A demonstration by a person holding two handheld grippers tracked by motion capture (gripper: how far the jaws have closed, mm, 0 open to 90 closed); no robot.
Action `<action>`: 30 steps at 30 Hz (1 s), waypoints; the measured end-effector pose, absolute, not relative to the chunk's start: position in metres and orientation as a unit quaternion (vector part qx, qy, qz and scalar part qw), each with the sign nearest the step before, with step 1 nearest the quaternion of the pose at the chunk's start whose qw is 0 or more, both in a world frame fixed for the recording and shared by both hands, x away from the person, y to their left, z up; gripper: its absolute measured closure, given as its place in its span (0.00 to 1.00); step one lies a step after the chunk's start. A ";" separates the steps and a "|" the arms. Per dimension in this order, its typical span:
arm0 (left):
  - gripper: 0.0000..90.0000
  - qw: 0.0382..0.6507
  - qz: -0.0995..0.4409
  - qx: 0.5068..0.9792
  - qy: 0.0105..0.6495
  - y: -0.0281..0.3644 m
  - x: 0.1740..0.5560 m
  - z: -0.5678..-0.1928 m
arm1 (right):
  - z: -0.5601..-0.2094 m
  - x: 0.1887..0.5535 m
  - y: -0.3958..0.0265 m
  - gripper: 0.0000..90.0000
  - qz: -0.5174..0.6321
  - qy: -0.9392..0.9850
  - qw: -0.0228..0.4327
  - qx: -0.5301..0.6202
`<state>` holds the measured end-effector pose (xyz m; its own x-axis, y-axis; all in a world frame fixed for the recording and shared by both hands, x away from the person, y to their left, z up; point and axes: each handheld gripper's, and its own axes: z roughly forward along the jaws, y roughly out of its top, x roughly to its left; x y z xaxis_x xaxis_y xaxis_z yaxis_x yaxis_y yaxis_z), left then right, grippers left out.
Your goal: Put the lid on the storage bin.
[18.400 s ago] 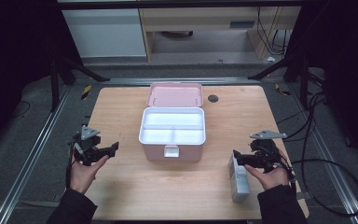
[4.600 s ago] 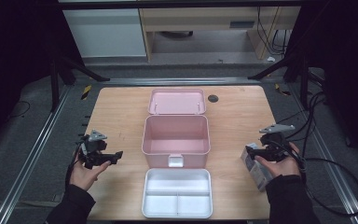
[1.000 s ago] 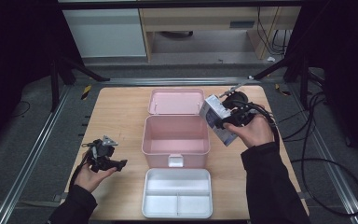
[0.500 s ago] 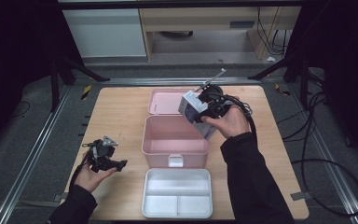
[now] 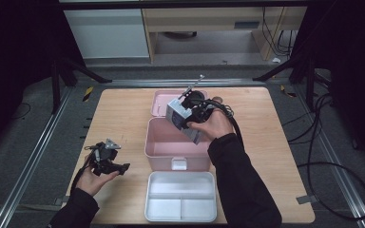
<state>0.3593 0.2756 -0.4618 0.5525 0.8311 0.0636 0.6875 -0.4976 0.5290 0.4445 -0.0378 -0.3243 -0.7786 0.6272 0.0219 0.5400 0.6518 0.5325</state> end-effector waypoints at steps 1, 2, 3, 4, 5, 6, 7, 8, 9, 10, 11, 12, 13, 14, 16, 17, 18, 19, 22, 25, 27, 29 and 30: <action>0.35 0.229 0.157 0.851 0.446 0.276 0.359 -0.462 | -0.327 0.445 -0.035 0.63 0.263 0.906 0.078 0.321; 0.35 0.229 0.157 0.851 0.446 0.276 0.359 -0.462 | -0.330 0.445 -0.033 0.63 0.260 0.909 0.076 0.318; 0.35 0.228 0.157 0.851 0.446 0.276 0.359 -0.461 | -0.331 0.446 -0.032 0.63 0.256 0.911 0.076 0.314; 0.36 0.228 0.156 0.851 0.446 0.276 0.359 -0.462 | -0.333 0.446 -0.031 0.63 0.255 0.913 0.075 0.310; 0.36 0.229 0.157 0.851 0.446 0.276 0.359 -0.462 | -0.336 0.446 -0.030 0.63 0.253 0.915 0.074 0.306; 0.36 0.229 0.157 0.851 0.446 0.276 0.359 -0.462 | -0.337 0.446 -0.029 0.63 0.249 0.916 0.072 0.305; 0.36 0.229 0.157 0.851 0.446 0.276 0.359 -0.462 | -0.339 0.447 -0.027 0.63 0.246 0.918 0.073 0.302; 0.36 0.229 0.157 0.851 0.446 0.275 0.359 -0.462 | -0.342 0.447 -0.027 0.63 0.247 0.919 0.074 0.297; 0.36 0.228 0.156 0.851 0.445 0.275 0.359 -0.462 | -0.344 0.447 -0.026 0.63 0.248 0.919 0.070 0.299; 0.36 0.229 0.156 0.852 0.445 0.275 0.359 -0.461 | -0.346 0.448 -0.026 0.63 0.248 0.920 0.063 0.297; 0.36 0.229 0.156 0.852 0.445 0.275 0.359 -0.461 | -0.349 0.448 -0.025 0.63 0.249 0.920 0.060 0.295; 0.36 0.229 0.157 0.852 0.444 0.275 0.359 -0.462 | -0.351 0.448 -0.025 0.63 0.248 0.921 0.059 0.294; 0.36 0.229 0.157 0.852 0.444 0.275 0.359 -0.462 | -0.353 0.448 -0.024 0.63 0.246 0.922 0.058 0.294; 0.36 0.229 0.157 0.852 0.444 0.275 0.359 -0.462 | -0.356 0.448 -0.024 0.63 0.241 0.924 0.058 0.292; 0.36 0.230 0.157 0.852 0.444 0.275 0.359 -0.462 | -0.361 0.449 -0.022 0.63 0.229 0.929 0.061 0.284; 0.36 0.229 0.157 0.852 0.444 0.275 0.359 -0.461 | -0.362 0.449 -0.021 0.63 0.226 0.930 0.062 0.282; 0.36 0.229 0.157 0.852 0.444 0.276 0.359 -0.461 | -0.364 0.450 -0.020 0.63 0.223 0.931 0.062 0.282; 0.36 0.229 0.157 0.852 0.444 0.276 0.359 -0.461 | -0.367 0.450 -0.019 0.63 0.221 0.933 0.062 0.278; 0.36 0.231 0.156 0.852 0.443 0.275 0.358 -0.461 | -0.374 0.450 -0.016 0.63 0.224 0.933 0.056 0.275; 0.36 0.231 0.156 0.853 0.441 0.274 0.358 -0.461 | -0.382 0.452 -0.015 0.63 0.216 0.937 0.050 0.270; 0.36 0.231 0.156 0.853 0.440 0.274 0.358 -0.461 | -0.388 0.453 -0.013 0.63 0.201 0.943 0.055 0.260; 0.36 0.231 0.156 0.853 0.441 0.274 0.358 -0.461 | -0.392 0.453 -0.012 0.62 0.199 0.944 0.050 0.259; 0.36 0.231 0.155 0.854 0.440 0.274 0.358 -0.461 | -0.393 0.453 -0.011 0.62 0.200 0.942 0.045 0.264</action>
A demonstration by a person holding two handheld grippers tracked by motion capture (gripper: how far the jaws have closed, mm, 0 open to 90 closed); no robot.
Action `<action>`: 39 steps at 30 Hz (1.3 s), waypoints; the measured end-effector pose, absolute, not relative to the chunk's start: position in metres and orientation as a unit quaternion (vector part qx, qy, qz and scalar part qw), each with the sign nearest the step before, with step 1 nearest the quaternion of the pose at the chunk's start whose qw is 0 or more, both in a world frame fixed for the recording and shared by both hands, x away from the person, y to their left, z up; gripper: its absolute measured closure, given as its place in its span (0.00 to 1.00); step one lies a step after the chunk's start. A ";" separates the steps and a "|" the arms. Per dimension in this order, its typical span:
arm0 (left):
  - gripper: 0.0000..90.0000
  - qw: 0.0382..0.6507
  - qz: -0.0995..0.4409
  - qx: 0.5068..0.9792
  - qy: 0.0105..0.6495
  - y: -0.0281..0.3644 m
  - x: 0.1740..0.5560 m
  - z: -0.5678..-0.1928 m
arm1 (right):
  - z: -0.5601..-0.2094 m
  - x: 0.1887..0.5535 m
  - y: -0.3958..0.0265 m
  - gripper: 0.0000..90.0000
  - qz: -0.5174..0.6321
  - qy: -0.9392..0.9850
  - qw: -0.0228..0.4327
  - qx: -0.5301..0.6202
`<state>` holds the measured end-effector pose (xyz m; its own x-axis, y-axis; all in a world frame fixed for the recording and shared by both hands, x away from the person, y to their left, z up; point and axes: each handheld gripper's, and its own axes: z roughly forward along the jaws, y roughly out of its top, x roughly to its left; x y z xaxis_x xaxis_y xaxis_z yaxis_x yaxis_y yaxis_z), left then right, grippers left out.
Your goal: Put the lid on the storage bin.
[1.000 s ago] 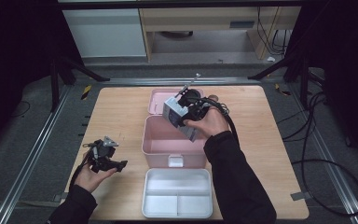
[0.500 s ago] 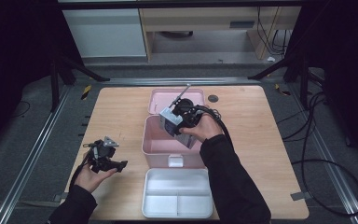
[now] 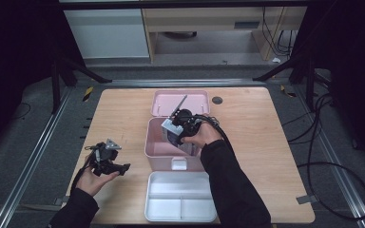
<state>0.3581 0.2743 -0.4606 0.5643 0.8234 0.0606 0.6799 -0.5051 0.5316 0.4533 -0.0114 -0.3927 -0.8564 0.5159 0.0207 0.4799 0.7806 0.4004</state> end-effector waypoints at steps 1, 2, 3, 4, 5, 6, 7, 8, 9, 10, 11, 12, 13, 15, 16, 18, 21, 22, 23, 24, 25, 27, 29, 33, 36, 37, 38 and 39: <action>0.36 0.232 0.155 0.854 0.440 0.274 0.358 -0.461 | -0.395 0.453 -0.011 0.62 0.199 0.942 0.039 0.268; 0.36 0.232 0.154 0.854 0.439 0.274 0.358 -0.461 | -0.398 0.454 -0.011 0.62 0.198 0.944 0.039 0.260; 0.36 0.232 0.153 0.855 0.438 0.274 0.358 -0.461 | -0.399 0.454 -0.011 0.62 0.194 0.945 0.038 0.261; 0.36 0.232 0.153 0.856 0.436 0.274 0.358 -0.460 | -0.401 0.454 -0.011 0.62 0.193 0.946 0.039 0.258; 0.36 0.232 0.152 0.857 0.435 0.273 0.358 -0.460 | -0.403 0.454 -0.011 0.62 0.191 0.946 0.040 0.258; 0.36 0.233 0.152 0.857 0.434 0.272 0.357 -0.460 | -0.405 0.455 -0.011 0.61 0.188 0.947 0.039 0.257; 0.37 0.234 0.152 0.857 0.432 0.272 0.357 -0.460 | -0.407 0.455 -0.011 0.60 0.185 0.948 0.037 0.256; 0.37 0.234 0.151 0.858 0.431 0.271 0.357 -0.460 | -0.407 0.455 -0.011 0.60 0.184 0.949 0.039 0.255; 0.37 0.235 0.151 0.859 0.430 0.271 0.357 -0.460 | -0.407 0.454 -0.011 0.59 0.187 0.948 0.043 0.253; 0.37 0.235 0.150 0.859 0.429 0.270 0.357 -0.460 | -0.405 0.454 -0.011 0.59 0.193 0.947 0.044 0.254; 0.37 0.235 0.150 0.860 0.428 0.270 0.356 -0.460 | -0.403 0.453 -0.012 0.57 0.200 0.945 0.044 0.253; 0.37 0.234 0.150 0.860 0.427 0.270 0.356 -0.460 | -0.401 0.453 -0.012 0.57 0.205 0.944 0.046 0.255; 0.37 0.235 0.150 0.860 0.426 0.270 0.356 -0.460 | -0.398 0.451 -0.013 0.56 0.209 0.943 0.051 0.254; 0.37 0.237 0.150 0.861 0.424 0.270 0.355 -0.458 | -0.393 0.449 -0.015 0.55 0.220 0.940 0.057 0.256; 0.37 0.239 0.149 0.863 0.420 0.270 0.355 -0.457 | -0.390 0.447 -0.017 0.53 0.225 0.938 0.063 0.258; 0.38 0.250 0.151 0.864 0.411 0.269 0.353 -0.455 | -0.384 0.444 -0.021 0.51 0.238 0.933 0.071 0.262; 0.38 0.260 0.150 0.869 0.394 0.266 0.350 -0.449 | -0.370 0.438 -0.033 0.51 0.273 0.921 0.083 0.265; 0.39 0.264 0.145 0.872 0.386 0.264 0.349 -0.447 | -0.366 0.436 -0.036 0.50 0.280 0.919 0.085 0.265; 0.39 0.265 0.143 0.875 0.379 0.262 0.348 -0.446 | -0.360 0.433 -0.042 0.49 0.293 0.915 0.089 0.262; 0.40 0.266 0.140 0.879 0.371 0.260 0.347 -0.444 | -0.355 0.430 -0.046 0.49 0.298 0.914 0.094 0.260; 0.41 0.268 0.138 0.881 0.364 0.257 0.345 -0.442 | -0.350 0.427 -0.051 0.48 0.303 0.911 0.102 0.259; 0.41 0.273 0.134 0.886 0.350 0.254 0.342 -0.438 | -0.341 0.420 -0.061 0.47 0.317 0.906 0.110 0.257; 0.42 0.274 0.130 0.893 0.332 0.249 0.338 -0.433 | -0.333 0.413 -0.071 0.47 0.333 0.901 0.113 0.256; 0.44 0.274 0.121 0.909 0.291 0.239 0.330 -0.426 | -0.321 0.395 -0.093 0.46 0.352 0.890 0.135 0.256; 0.45 0.270 0.112 0.917 0.270 0.230 0.325 -0.424 | -0.320 0.382 -0.106 0.45 0.363 0.885 0.143 0.256; 0.46 0.270 0.110 0.920 0.264 0.227 0.323 -0.424 | -0.321 0.376 -0.112 0.45 0.364 0.884 0.145 0.256; 0.46 0.268 0.108 0.921 0.259 0.225 0.322 -0.423 | -0.322 0.372 -0.117 0.44 0.365 0.884 0.146 0.254; 0.46 0.266 0.105 0.925 0.251 0.223 0.320 -0.422 | -0.323 0.368 -0.121 0.43 0.366 0.884 0.146 0.253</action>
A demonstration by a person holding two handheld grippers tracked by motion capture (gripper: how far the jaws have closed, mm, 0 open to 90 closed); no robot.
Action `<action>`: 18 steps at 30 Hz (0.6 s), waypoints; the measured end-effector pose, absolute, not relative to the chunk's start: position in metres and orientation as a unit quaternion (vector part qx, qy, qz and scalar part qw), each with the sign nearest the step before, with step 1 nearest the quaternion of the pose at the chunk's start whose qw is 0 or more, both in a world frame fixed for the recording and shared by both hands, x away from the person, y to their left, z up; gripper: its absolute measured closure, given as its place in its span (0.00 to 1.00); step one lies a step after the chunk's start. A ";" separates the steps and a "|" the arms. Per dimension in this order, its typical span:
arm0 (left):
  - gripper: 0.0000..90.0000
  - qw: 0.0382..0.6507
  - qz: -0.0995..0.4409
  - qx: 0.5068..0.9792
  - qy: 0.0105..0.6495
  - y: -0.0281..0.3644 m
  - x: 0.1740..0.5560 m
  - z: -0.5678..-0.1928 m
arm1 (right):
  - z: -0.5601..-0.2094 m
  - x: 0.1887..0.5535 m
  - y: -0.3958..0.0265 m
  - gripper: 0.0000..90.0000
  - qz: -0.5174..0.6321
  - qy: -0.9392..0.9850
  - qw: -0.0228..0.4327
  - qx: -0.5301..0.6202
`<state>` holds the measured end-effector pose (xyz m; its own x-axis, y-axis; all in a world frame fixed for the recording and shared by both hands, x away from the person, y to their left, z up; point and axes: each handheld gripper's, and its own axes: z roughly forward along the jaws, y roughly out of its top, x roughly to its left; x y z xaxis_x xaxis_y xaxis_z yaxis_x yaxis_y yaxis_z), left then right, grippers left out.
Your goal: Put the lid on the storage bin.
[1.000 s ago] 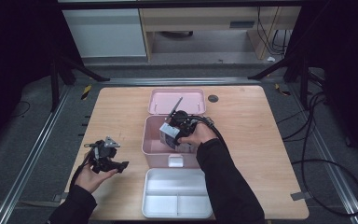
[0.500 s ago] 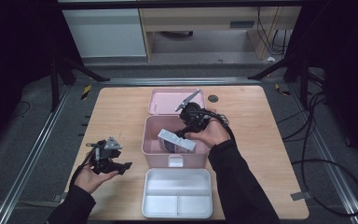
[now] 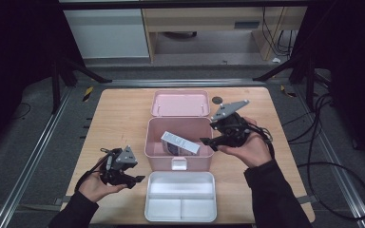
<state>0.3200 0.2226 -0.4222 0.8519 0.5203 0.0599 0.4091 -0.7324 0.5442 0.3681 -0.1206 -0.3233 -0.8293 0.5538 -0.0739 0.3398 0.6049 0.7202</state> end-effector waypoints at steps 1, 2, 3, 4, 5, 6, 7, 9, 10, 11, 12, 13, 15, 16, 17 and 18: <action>0.47 0.266 0.104 0.926 0.247 0.221 0.319 -0.422 | -0.325 0.362 -0.127 0.43 0.364 0.885 0.148 0.250; 0.47 0.265 0.102 0.928 0.242 0.220 0.318 -0.421 | -0.327 0.359 -0.130 0.42 0.366 0.884 0.149 0.251; 0.47 0.267 0.099 0.929 0.236 0.218 0.316 -0.420 | -0.329 0.354 -0.135 0.42 0.366 0.884 0.151 0.247; 0.47 0.267 0.097 0.930 0.233 0.217 0.315 -0.420 | -0.332 0.348 -0.141 0.42 0.367 0.885 0.149 0.246; 0.47 0.266 0.096 0.932 0.225 0.215 0.313 -0.419 | -0.334 0.345 -0.144 0.42 0.366 0.886 0.148 0.245; 0.47 0.266 0.095 0.934 0.218 0.212 0.311 -0.419 | -0.337 0.341 -0.148 0.41 0.366 0.886 0.146 0.244; 0.48 0.265 0.092 0.936 0.213 0.211 0.310 -0.419 | -0.342 0.336 -0.152 0.41 0.362 0.888 0.146 0.244; 0.48 0.262 0.086 0.940 0.201 0.205 0.307 -0.420 | -0.351 0.329 -0.157 0.41 0.350 0.894 0.146 0.238; 0.48 0.260 0.083 0.942 0.196 0.203 0.306 -0.420 | -0.355 0.327 -0.159 0.41 0.343 0.898 0.143 0.237; 0.49 0.258 0.083 0.943 0.193 0.202 0.305 -0.420 | -0.360 0.324 -0.160 0.41 0.337 0.900 0.144 0.236; 0.49 0.258 0.081 0.944 0.190 0.200 0.304 -0.421 | -0.364 0.323 -0.161 0.41 0.335 0.901 0.142 0.235; 0.49 0.258 0.079 0.945 0.187 0.197 0.303 -0.421 | -0.369 0.321 -0.161 0.41 0.328 0.906 0.137 0.231; 0.50 0.257 0.076 0.946 0.185 0.196 0.302 -0.421 | -0.375 0.319 -0.161 0.41 0.324 0.909 0.132 0.227; 0.51 0.256 0.070 0.947 0.180 0.192 0.301 -0.423 | -0.386 0.318 -0.158 0.41 0.315 0.915 0.123 0.219; 0.51 0.254 0.067 0.948 0.178 0.191 0.300 -0.424 | -0.391 0.317 -0.156 0.41 0.311 0.919 0.117 0.214; 0.52 0.251 0.065 0.950 0.174 0.190 0.300 -0.426 | -0.394 0.316 -0.154 0.41 0.306 0.921 0.114 0.210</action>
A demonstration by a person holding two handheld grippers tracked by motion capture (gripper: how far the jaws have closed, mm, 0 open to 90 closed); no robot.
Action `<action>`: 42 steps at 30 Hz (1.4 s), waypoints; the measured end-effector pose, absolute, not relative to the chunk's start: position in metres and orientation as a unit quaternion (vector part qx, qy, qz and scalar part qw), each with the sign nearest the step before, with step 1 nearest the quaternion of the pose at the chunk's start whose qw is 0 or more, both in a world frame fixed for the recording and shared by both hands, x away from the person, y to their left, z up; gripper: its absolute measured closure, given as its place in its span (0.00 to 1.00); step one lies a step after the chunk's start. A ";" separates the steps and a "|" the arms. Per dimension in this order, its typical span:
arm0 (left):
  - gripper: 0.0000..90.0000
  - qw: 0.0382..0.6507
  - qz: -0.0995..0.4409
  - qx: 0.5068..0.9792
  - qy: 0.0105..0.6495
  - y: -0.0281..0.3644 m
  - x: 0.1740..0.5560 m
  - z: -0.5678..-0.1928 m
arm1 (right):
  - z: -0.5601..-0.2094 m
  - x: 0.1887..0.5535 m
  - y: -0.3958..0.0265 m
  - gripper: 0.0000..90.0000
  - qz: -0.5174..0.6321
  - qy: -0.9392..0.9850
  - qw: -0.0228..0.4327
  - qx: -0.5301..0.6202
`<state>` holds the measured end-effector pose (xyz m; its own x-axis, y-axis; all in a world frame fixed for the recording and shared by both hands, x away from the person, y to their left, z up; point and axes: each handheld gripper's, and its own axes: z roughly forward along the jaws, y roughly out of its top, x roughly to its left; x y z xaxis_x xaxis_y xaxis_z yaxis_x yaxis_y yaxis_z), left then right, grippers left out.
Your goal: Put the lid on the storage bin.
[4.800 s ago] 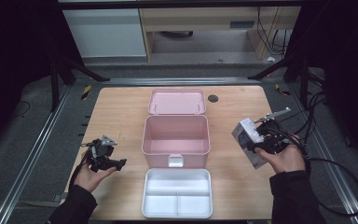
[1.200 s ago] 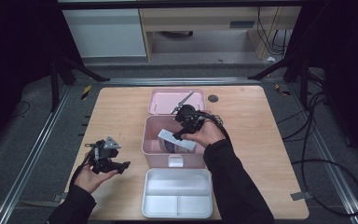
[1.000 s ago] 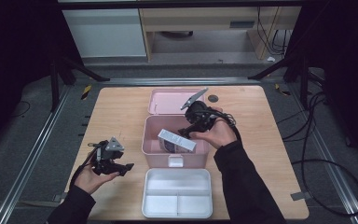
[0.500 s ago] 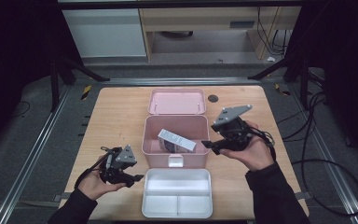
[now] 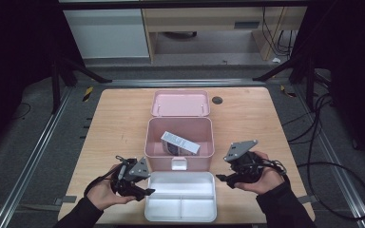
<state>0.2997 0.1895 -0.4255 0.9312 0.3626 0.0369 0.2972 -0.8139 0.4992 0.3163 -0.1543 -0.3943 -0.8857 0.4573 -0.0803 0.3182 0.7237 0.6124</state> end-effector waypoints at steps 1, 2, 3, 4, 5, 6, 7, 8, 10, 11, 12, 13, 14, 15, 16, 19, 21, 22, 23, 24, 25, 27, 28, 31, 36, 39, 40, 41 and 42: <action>0.52 0.248 0.062 0.952 0.170 0.188 0.299 -0.427 | -0.399 0.315 -0.152 0.41 0.302 0.925 0.108 0.205; 0.53 0.244 0.062 0.953 0.166 0.186 0.298 -0.428 | -0.403 0.314 -0.149 0.41 0.299 0.927 0.103 0.201; 0.53 0.240 0.061 0.955 0.163 0.185 0.298 -0.430 | -0.407 0.313 -0.146 0.42 0.296 0.930 0.098 0.194; 0.54 0.237 0.059 0.956 0.162 0.183 0.298 -0.431 | -0.410 0.312 -0.143 0.42 0.295 0.932 0.093 0.188; 0.54 0.237 0.059 0.956 0.162 0.183 0.298 -0.431 | -0.414 0.311 -0.140 0.42 0.295 0.934 0.087 0.182; 0.55 0.231 0.056 0.958 0.158 0.181 0.297 -0.435 | -0.417 0.310 -0.138 0.43 0.295 0.935 0.082 0.178; 0.56 0.226 0.054 0.960 0.156 0.179 0.297 -0.436 | -0.420 0.310 -0.136 0.44 0.293 0.937 0.079 0.174; 0.57 0.222 0.052 0.962 0.152 0.178 0.296 -0.438 | -0.423 0.309 -0.133 0.45 0.291 0.939 0.074 0.171; 0.57 0.214 0.050 0.964 0.148 0.175 0.296 -0.442 | -0.431 0.309 -0.127 0.46 0.280 0.943 0.065 0.165; 0.57 0.214 0.047 0.965 0.146 0.173 0.296 -0.444 | -0.433 0.309 -0.126 0.47 0.278 0.945 0.065 0.162; 0.58 0.210 0.045 0.966 0.145 0.172 0.296 -0.445 | -0.436 0.308 -0.124 0.49 0.276 0.946 0.062 0.161; 0.59 0.206 0.044 0.967 0.143 0.171 0.296 -0.447 | -0.438 0.308 -0.123 0.50 0.277 0.946 0.057 0.159; 0.59 0.204 0.044 0.967 0.143 0.170 0.297 -0.448 | -0.442 0.308 -0.120 0.51 0.275 0.947 0.053 0.156; 0.61 0.201 0.041 0.968 0.142 0.169 0.297 -0.449 | -0.444 0.307 -0.118 0.53 0.272 0.948 0.051 0.155; 0.62 0.201 0.040 0.969 0.140 0.169 0.298 -0.450 | -0.447 0.306 -0.115 0.55 0.266 0.951 0.052 0.149; 0.65 0.189 0.036 0.972 0.136 0.166 0.298 -0.455 | -0.456 0.305 -0.109 0.59 0.244 0.959 0.047 0.139; 0.67 0.181 0.035 0.974 0.133 0.164 0.298 -0.458 | -0.460 0.304 -0.105 0.61 0.233 0.962 0.045 0.135; 0.68 0.178 0.036 0.975 0.131 0.163 0.298 -0.459 | -0.462 0.304 -0.103 0.63 0.227 0.963 0.040 0.136; 0.68 0.173 0.038 0.976 0.130 0.162 0.298 -0.461 | -0.464 0.305 -0.102 0.65 0.225 0.965 0.039 0.133; 0.69 0.171 0.038 0.976 0.130 0.162 0.298 -0.461 | -0.466 0.305 -0.101 0.66 0.218 0.966 0.039 0.131; 0.70 0.167 0.037 0.977 0.129 0.161 0.298 -0.463 | -0.467 0.305 -0.100 0.68 0.213 0.968 0.039 0.129; 0.72 0.161 0.036 0.978 0.125 0.160 0.299 -0.465 | -0.470 0.305 -0.097 0.70 0.203 0.970 0.042 0.124; 0.74 0.158 0.035 0.979 0.123 0.159 0.299 -0.466 | -0.472 0.305 -0.096 0.72 0.195 0.972 0.043 0.122; 0.77 0.147 0.034 0.981 0.118 0.158 0.300 -0.470 | -0.477 0.307 -0.093 0.76 0.177 0.976 0.042 0.116; 0.82 0.137 0.031 0.983 0.117 0.158 0.304 -0.474 | -0.482 0.308 -0.088 0.83 0.158 0.981 0.035 0.105; 0.86 0.137 0.029 0.983 0.119 0.158 0.305 -0.474 | -0.484 0.308 -0.086 0.87 0.149 0.983 0.034 0.100; 0.87 0.137 0.029 0.983 0.119 0.158 0.305 -0.474 | -0.485 0.309 -0.085 0.88 0.146 0.984 0.033 0.097; 0.88 0.136 0.030 0.983 0.119 0.158 0.306 -0.475 | -0.485 0.309 -0.085 0.89 0.143 0.984 0.034 0.096; 0.89 0.134 0.029 0.984 0.117 0.158 0.306 -0.475 | -0.485 0.309 -0.084 0.90 0.141 0.985 0.030 0.099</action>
<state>0.3063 0.1576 -0.4751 0.9712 0.2371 0.0252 0.2218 -0.9371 0.2694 0.3087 -0.0842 -0.4852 -0.9787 0.2027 -0.0318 0.1857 0.9410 0.2830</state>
